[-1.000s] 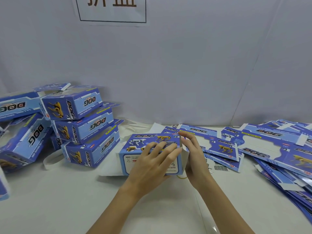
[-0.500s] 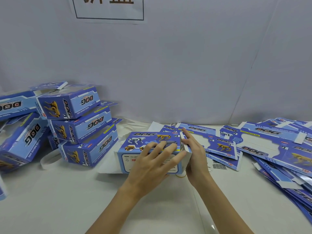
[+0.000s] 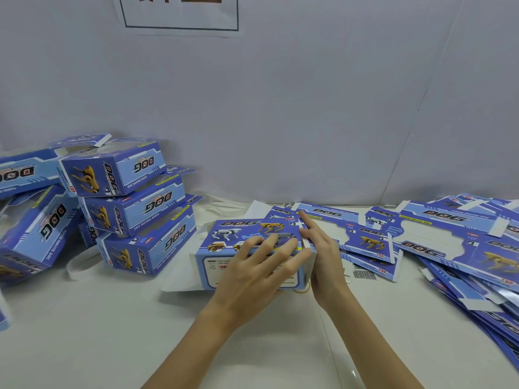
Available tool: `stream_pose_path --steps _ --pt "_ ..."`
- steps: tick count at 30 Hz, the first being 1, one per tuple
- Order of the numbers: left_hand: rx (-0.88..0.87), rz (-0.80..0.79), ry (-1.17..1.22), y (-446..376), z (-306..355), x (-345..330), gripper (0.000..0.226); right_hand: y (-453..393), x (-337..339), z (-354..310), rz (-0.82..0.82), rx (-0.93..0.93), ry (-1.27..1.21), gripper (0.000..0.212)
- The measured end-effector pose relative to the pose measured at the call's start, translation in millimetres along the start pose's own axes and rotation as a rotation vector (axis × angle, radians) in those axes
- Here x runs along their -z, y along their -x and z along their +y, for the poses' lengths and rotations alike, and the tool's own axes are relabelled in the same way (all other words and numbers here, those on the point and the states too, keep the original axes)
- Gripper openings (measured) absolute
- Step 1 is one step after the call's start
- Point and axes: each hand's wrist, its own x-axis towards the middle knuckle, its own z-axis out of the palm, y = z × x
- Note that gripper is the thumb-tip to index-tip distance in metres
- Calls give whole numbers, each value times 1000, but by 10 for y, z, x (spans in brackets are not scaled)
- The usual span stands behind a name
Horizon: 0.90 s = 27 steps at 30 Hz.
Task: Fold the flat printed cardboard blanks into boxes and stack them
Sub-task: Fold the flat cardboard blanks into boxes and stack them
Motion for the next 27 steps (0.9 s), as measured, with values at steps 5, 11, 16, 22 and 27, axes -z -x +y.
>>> stream_pose_path --steps 5,11,16,22,27 --pt "-48 28 -16 -20 -9 8 66 -31 12 93 -30 119 27 35" --pt "-38 70 -50 -27 -35 9 58 -61 64 79 -78 203 138 35" --pt "-38 81 -55 -20 -50 14 63 -45 74 37 -115 197 127 38" --pt "-11 112 -95 -53 -30 39 63 33 61 -52 -167 284 159 45" --pt "-13 130 -118 -67 -55 58 59 65 50 -98 -191 393 253 54"
